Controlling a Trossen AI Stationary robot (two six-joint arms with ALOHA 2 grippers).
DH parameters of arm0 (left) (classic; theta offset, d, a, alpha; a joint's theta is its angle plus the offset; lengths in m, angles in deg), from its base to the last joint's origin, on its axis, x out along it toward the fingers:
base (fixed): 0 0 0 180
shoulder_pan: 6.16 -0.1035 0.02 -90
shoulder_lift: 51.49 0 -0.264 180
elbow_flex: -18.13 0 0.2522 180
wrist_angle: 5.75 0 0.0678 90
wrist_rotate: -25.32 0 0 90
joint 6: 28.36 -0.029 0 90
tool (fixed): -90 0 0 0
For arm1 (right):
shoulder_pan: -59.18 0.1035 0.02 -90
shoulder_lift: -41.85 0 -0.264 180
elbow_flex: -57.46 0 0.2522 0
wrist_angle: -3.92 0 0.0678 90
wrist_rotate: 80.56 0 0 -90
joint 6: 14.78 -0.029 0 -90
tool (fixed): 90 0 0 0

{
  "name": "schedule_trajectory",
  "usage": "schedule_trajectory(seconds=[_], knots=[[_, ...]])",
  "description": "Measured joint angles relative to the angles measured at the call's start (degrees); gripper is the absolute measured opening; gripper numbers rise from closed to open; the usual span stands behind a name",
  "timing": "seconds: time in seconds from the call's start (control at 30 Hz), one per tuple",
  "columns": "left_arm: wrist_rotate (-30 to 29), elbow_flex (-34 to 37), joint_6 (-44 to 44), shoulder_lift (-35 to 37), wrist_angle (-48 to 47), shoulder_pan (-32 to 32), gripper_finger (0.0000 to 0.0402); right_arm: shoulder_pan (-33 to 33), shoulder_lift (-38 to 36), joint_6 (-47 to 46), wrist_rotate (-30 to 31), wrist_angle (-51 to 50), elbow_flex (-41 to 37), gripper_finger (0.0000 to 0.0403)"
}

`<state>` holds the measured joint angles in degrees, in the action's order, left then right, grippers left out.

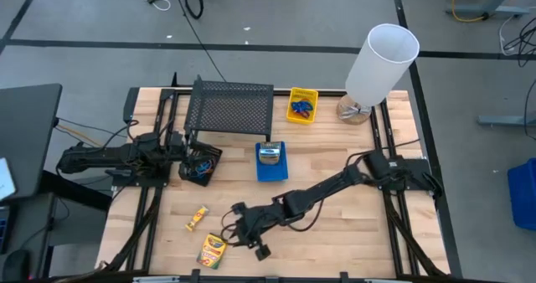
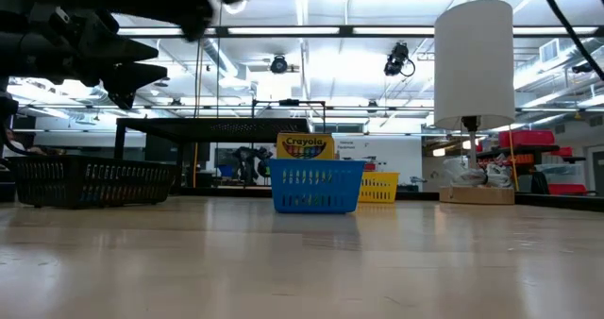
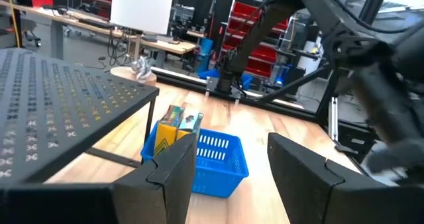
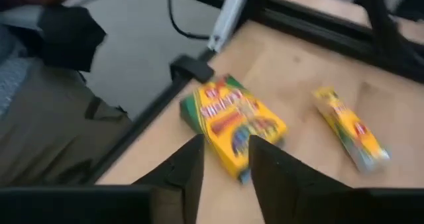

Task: Pick & Place Office Desk Supplies
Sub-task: Put the large yellow crayon box into the blue bin

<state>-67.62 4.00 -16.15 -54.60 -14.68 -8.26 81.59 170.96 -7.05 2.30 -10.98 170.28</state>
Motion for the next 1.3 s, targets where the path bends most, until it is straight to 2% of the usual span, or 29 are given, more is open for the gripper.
schedule_trajectory(seconds=[0.07, 0.23, 0.47, 0.63, 0.7, 0.83, 0.9, 1.0, 1.17, 1.3], knots=[[0.00, 0.01, 0.32, 0.00, -0.14, 0.00, 0.0193, 0.00, 2.81, 0.95, -1.08, 0.47, 3.12, 0.0100], [-0.46, 0.01, 0.38, 0.00, -0.17, 0.00, 0.0193, -0.28, 7.09, 4.09, -1.88, -0.91, 8.20, 0.0012], [-2.60, 0.01, -0.29, 0.00, -0.15, 0.00, 0.0193, -2.20, 7.88, 4.66, -4.75, -0.09, 9.16, 0.0003], [-1.97, 0.01, 0.80, 0.00, -0.10, 0.00, 0.0193, -3.28, 9.66, 3.03, -12.83, 2.24, 9.16, 0.0002], [0.92, 0.01, 3.06, 0.00, 0.15, 0.08, 0.0193, -3.26, 10.42, 3.03, -13.04, 1.78, 9.14, 0.0002], [12.60, 0.01, 7.87, 0.00, 2.84, 3.74, 0.0193, -2.93, 10.15, 3.43, -12.17, 0.09, 9.09, 0.0001], [15.48, -0.10, 9.10, 0.00, 3.49, 7.01, 0.0193, -2.51, 9.29, 4.90, -9.91, -0.38, 9.09, 0.0001], [13.29, -1.34, 8.31, -0.63, 1.26, 12.98, 0.0193, -1.23, 7.52, 8.46, -4.01, -0.95, 9.09, 0.0001], [-0.66, -3.82, 5.56, -5.48, -4.84, 22.55, 0.0190, 0.92, 3.82, 14.96, 12.19, -4.73, 9.09, 0.0001], [-11.16, -6.22, 6.84, -13.49, -6.02, 30.07, 0.0173, 1.93, -0.11, 17.05, 21.54, -7.67, 9.09, 0.0000]])
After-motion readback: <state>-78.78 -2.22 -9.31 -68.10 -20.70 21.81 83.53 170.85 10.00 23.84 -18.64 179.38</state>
